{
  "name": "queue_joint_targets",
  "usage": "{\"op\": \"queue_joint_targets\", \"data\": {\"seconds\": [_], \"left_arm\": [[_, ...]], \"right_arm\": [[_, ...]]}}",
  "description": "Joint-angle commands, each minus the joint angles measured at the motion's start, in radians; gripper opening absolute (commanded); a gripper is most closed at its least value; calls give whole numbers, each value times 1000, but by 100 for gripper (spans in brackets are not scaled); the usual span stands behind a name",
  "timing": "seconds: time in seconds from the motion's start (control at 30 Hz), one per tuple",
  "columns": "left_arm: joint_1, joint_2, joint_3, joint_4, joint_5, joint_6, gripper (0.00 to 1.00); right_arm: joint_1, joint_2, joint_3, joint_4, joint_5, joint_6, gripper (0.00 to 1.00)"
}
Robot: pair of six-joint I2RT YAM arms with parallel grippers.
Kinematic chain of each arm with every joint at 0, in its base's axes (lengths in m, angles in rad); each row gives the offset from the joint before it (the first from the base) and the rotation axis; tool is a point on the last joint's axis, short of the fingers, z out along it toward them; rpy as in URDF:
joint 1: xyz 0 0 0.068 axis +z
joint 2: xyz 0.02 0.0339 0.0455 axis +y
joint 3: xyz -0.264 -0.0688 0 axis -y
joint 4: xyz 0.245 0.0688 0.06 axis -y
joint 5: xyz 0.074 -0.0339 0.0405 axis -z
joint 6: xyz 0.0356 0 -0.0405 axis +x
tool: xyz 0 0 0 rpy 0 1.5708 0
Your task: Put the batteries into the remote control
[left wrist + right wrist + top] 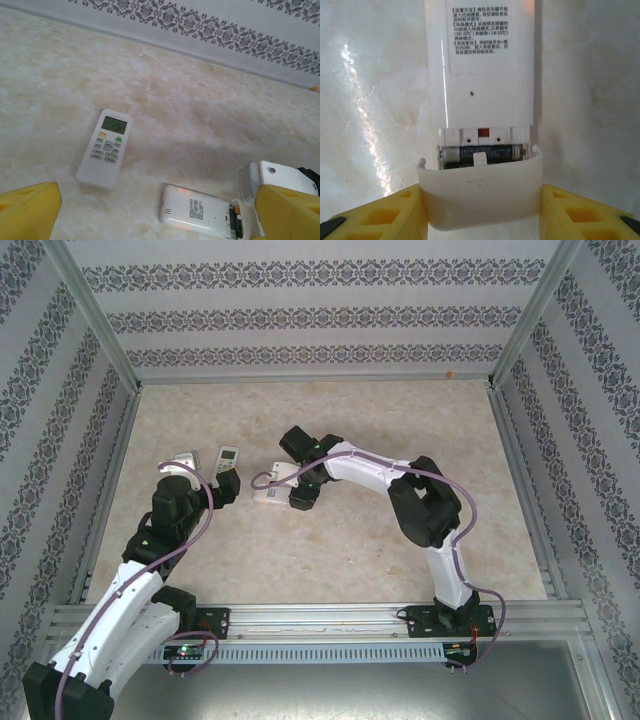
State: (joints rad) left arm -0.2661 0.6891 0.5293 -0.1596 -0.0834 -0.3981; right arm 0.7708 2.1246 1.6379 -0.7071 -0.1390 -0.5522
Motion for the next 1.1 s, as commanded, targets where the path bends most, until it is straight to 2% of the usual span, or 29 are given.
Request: {"op": "queue_joint_targets", "data": {"seconds": [0.0,0.5,0.7,0.83,0.97,1.07], "left_arm": [[9,5,-16,-17,-24,-9,100],[9,25,-24,-6,-13,-18,100],[10,34,-30,6,-7,-22,100],[8,76,-27,15,13,-31,100],[8,151,-9,23,57,-53,100],[17,263,38,1,117,-64,100]], "right_arm": [[15,26,42,-40,-6,50,51],[19,87,85,-66,-23,87,54],[19,77,100,-86,-19,96,64],[15,26,88,-61,-35,123,66],[-10,-42,55,4,-60,210,68],[-53,-111,-12,104,-80,429,68]]}}
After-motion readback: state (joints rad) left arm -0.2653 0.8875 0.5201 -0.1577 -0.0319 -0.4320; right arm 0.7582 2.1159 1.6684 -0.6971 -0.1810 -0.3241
